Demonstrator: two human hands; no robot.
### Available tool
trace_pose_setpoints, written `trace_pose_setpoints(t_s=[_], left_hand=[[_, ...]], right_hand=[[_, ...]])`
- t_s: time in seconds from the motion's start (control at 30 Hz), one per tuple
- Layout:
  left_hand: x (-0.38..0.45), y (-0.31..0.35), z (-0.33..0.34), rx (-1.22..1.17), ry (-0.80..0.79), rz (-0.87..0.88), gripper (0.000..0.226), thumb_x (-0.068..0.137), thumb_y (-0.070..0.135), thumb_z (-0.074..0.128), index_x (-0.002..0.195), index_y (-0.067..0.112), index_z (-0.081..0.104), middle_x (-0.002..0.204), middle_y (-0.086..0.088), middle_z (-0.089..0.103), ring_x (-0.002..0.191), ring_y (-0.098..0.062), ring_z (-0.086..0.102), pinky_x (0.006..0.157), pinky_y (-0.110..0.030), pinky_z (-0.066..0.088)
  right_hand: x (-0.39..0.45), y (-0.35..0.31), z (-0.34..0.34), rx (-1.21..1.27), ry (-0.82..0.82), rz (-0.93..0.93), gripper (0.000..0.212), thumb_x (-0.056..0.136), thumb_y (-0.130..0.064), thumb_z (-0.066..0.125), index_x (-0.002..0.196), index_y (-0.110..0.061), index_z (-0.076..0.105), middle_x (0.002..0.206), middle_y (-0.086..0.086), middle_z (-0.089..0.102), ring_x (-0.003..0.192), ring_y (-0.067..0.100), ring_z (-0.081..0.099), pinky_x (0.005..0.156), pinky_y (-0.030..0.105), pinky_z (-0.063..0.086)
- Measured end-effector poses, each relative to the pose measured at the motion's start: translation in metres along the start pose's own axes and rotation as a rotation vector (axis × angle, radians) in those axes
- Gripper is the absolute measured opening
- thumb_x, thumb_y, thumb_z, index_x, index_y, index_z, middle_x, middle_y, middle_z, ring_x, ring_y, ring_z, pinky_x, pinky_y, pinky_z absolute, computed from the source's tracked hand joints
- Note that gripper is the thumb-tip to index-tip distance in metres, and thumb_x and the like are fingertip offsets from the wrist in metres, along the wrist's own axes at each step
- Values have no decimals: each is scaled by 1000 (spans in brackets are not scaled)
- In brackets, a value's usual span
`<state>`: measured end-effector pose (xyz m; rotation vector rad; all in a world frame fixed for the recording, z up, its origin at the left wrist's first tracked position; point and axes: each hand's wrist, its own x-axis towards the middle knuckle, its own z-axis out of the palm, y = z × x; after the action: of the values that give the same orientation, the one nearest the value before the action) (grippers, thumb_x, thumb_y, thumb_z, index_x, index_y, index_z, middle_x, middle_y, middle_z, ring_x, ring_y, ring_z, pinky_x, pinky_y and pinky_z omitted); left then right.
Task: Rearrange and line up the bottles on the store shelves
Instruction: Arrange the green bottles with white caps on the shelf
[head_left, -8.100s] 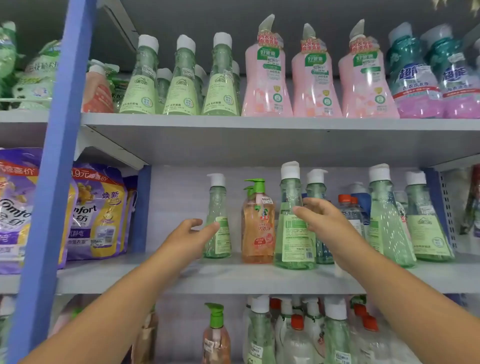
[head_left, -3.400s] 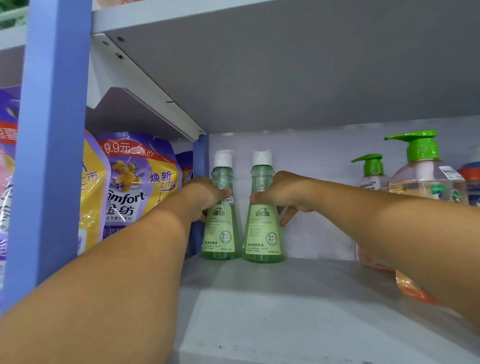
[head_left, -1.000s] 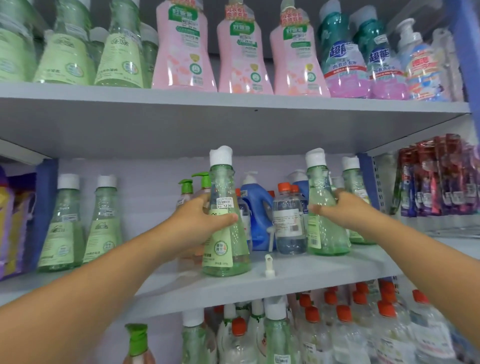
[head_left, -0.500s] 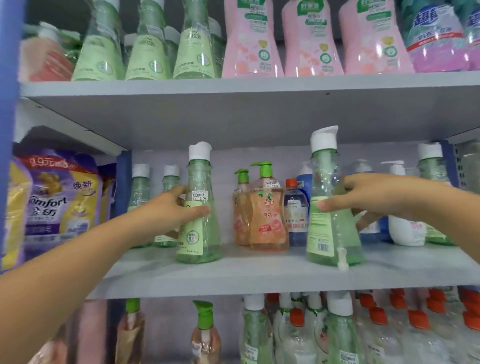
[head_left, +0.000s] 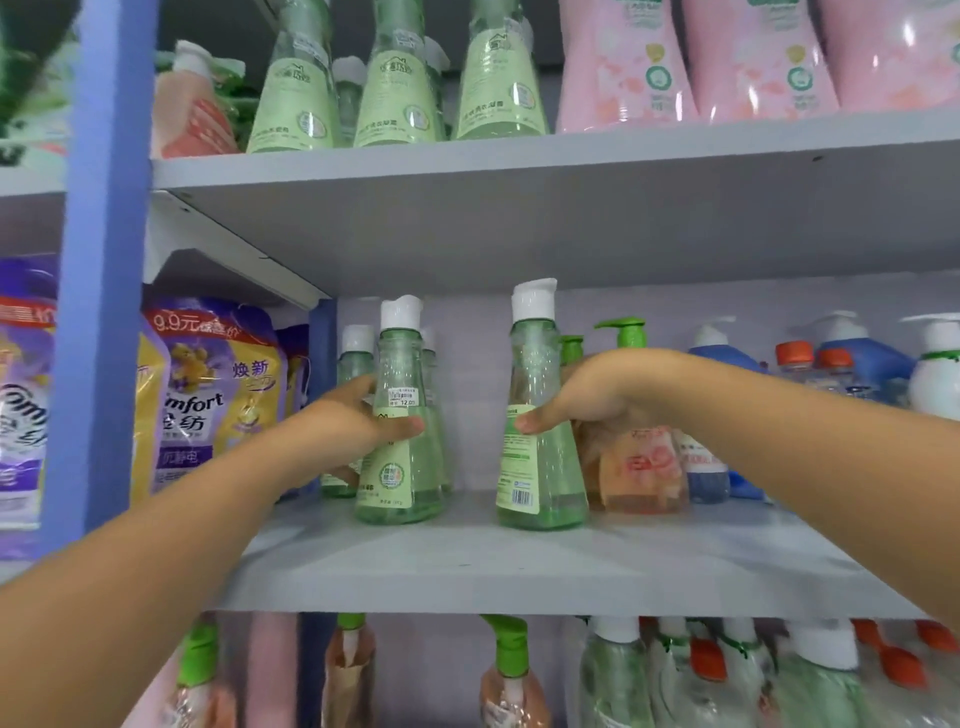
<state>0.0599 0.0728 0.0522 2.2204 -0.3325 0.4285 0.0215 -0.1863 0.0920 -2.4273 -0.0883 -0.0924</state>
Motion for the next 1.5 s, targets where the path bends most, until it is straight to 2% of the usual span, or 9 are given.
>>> trace_pose_setpoints(t_s=[0.07, 0.23, 0.37, 0.6, 0.9, 1.07, 1.23, 1.37, 1.5], left_hand=[[8, -1, -4, 19, -12, -18, 100, 80, 52, 80, 158, 28, 23, 146, -1, 52, 98, -21, 64, 69, -38, 65], [26, -11, -8, -79, -105, -49, 86, 79, 45, 84, 147, 28, 34, 109, 8, 64, 91, -15, 68, 69, -40, 65], [34, -32, -7, -120, -41, -21, 91, 80, 46, 83, 154, 33, 32, 138, 3, 58, 96, -16, 65, 73, -37, 61], [34, -45, -16, -145, 78, -29, 48, 85, 35, 80, 127, 26, 58, 104, 4, 70, 84, -17, 69, 64, -31, 55], [28, -49, -22, -120, 140, -80, 55, 93, 38, 72, 141, 18, 54, 113, 5, 60, 90, -17, 60, 77, -29, 50], [33, -55, -22, -126, 189, -138, 49, 91, 35, 75, 135, 17, 60, 116, -2, 67, 98, -24, 64, 88, -35, 53], [38, -59, -24, -8, 320, -176, 43, 81, 44, 83, 108, 25, 55, 87, 9, 58, 89, -23, 60, 87, -35, 54], [34, -61, -22, 4, 264, -189, 77, 79, 38, 86, 140, 22, 43, 99, 5, 55, 91, -21, 57, 76, -31, 48], [31, -60, -23, 33, 139, -222, 79, 84, 24, 82, 148, 14, 38, 113, 0, 62, 99, -21, 56, 85, -31, 47]], right_hand=[[23, -6, 3, -1, 23, 33, 69, 84, -26, 82, 143, -9, 50, 146, 12, 55, 127, 35, 59, 98, 47, 56], [73, -8, 7, -23, 61, 59, 65, 85, -17, 81, 141, -7, 50, 149, 14, 52, 131, 33, 55, 92, 43, 59], [97, -9, 12, -16, 28, 111, 57, 90, -11, 74, 142, -4, 49, 148, 16, 52, 131, 35, 55, 102, 46, 53], [119, -29, 37, -180, 140, 171, 71, 93, -26, 72, 150, -4, 37, 155, 17, 42, 114, 35, 66, 78, 44, 61], [133, -12, 54, -131, 370, -6, 48, 86, -55, 73, 90, -14, 50, 87, 8, 62, 69, 21, 62, 58, 30, 53], [141, -13, 42, 244, 316, -91, 32, 96, -20, 66, 125, -8, 57, 111, 13, 69, 90, 24, 68, 71, 33, 56], [145, -14, 49, 163, 429, -70, 48, 88, -29, 77, 123, -7, 52, 109, 9, 65, 91, 25, 67, 69, 36, 57], [145, -17, 53, 77, 457, -31, 71, 81, -46, 81, 127, -8, 43, 116, 7, 60, 104, 31, 66, 87, 45, 58], [135, -13, 43, 237, 303, -65, 28, 98, -28, 63, 118, -8, 59, 102, 11, 70, 88, 25, 69, 81, 38, 59]])
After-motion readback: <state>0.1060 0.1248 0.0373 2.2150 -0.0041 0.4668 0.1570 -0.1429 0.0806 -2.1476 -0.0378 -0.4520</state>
